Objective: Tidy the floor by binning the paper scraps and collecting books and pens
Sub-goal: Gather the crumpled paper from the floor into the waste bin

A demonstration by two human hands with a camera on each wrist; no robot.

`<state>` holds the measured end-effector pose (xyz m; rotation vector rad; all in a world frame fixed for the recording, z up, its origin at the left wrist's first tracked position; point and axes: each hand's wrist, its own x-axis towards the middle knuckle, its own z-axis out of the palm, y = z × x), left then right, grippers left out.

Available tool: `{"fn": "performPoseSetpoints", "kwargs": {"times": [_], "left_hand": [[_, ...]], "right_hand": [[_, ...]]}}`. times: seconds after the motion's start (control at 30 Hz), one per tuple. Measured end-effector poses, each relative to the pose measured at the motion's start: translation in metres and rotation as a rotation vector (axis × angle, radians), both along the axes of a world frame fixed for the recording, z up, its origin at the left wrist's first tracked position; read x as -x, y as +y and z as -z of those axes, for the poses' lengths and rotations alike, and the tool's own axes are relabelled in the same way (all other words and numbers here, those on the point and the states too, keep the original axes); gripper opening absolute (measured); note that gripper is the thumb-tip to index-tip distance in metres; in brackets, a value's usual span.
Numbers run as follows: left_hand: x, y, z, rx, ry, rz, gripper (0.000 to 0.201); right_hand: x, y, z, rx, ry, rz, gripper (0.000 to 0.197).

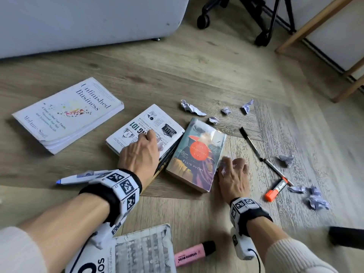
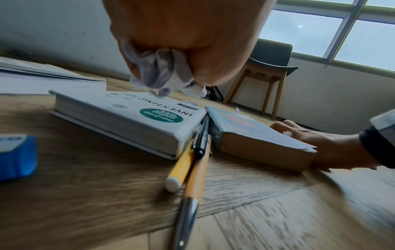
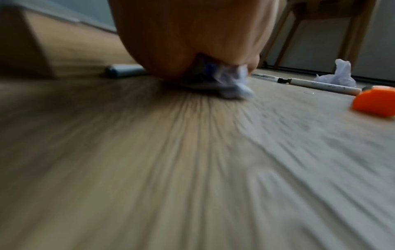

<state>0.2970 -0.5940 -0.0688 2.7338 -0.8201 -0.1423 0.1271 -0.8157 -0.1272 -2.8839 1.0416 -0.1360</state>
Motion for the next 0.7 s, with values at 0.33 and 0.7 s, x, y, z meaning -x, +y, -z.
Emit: {"fn": "performPoseSetpoints", "kwargs": {"times": [0.33, 0.7], "left_hand": [[0.001, 0.033, -0.034, 0.014, -0.001, 0.131, 0.025], [-0.013, 0.152, -0.142, 0.001, -0.024, 0.024, 0.018]], "right_hand": [[0.030, 0.023, -0.028, -0.437, 0.010, 0.289, 0.028], [-0.111, 0.187, -0.189, -1.044, -0.355, -0.334, 0.033]]}}
